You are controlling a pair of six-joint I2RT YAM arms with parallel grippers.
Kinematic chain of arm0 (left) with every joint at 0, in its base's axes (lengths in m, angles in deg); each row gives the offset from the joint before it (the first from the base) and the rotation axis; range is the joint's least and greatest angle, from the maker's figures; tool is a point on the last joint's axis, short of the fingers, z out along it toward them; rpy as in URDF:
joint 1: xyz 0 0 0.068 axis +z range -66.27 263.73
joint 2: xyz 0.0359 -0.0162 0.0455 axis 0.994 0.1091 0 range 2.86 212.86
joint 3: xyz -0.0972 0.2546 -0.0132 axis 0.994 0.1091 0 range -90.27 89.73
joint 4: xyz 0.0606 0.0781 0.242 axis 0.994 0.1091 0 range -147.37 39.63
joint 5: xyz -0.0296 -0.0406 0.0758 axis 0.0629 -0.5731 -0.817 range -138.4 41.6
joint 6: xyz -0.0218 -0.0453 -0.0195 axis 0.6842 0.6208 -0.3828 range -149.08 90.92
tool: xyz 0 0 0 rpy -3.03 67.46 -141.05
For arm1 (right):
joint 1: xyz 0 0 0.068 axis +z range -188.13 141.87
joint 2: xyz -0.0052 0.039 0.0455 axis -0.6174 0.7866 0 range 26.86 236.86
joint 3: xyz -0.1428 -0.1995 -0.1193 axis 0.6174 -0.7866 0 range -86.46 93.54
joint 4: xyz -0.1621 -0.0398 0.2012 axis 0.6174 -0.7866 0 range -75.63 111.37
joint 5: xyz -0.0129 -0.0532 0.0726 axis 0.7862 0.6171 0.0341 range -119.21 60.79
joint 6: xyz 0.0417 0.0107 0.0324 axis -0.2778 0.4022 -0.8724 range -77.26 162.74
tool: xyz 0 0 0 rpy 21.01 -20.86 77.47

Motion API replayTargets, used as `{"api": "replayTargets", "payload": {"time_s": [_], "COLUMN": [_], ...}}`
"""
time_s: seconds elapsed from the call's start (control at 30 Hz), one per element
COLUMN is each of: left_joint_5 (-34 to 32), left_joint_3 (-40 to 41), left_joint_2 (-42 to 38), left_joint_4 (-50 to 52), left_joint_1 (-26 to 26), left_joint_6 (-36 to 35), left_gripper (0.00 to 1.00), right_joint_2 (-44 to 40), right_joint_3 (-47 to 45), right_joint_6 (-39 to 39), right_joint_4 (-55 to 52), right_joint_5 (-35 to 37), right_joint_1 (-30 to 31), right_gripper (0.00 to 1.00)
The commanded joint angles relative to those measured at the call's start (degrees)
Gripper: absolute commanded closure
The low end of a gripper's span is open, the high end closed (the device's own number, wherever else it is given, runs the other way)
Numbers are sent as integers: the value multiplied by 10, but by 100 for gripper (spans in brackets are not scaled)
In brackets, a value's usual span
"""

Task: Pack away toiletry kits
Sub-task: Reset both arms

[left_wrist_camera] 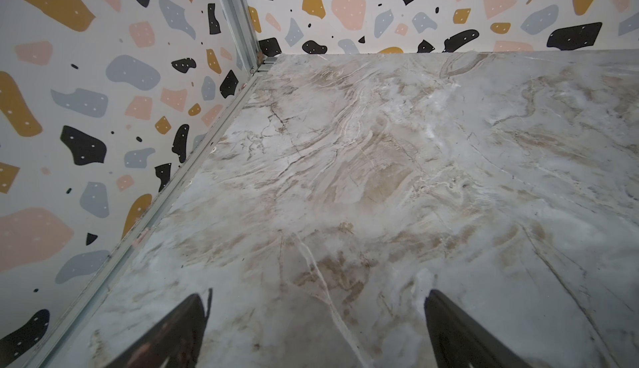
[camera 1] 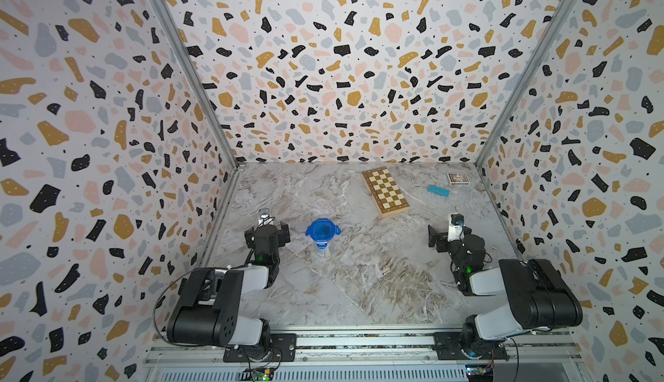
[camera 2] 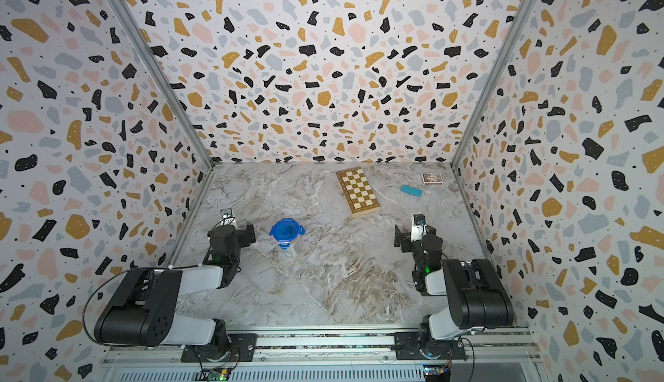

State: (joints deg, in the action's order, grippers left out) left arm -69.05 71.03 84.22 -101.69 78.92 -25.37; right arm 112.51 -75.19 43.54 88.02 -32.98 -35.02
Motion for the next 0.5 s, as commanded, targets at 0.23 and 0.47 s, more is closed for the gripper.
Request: {"api": "replayTargets", "payload": {"time_s": [0.23,0.47], "left_joint_5": [7,7], "left_joint_3": [4,4], "left_joint_2": [-5,-5], "left_joint_4": [-26,-26], "left_joint_1": [2,2], "left_joint_6": [3,3], "left_gripper": [1,1], "right_joint_2": [-9,-9], "right_joint_3": [11,12], "right_joint_6": [7,5], "right_joint_4": [9,9], "right_joint_5": [25,21], "right_joint_1": [7,5], "right_gripper": [0,0]}}
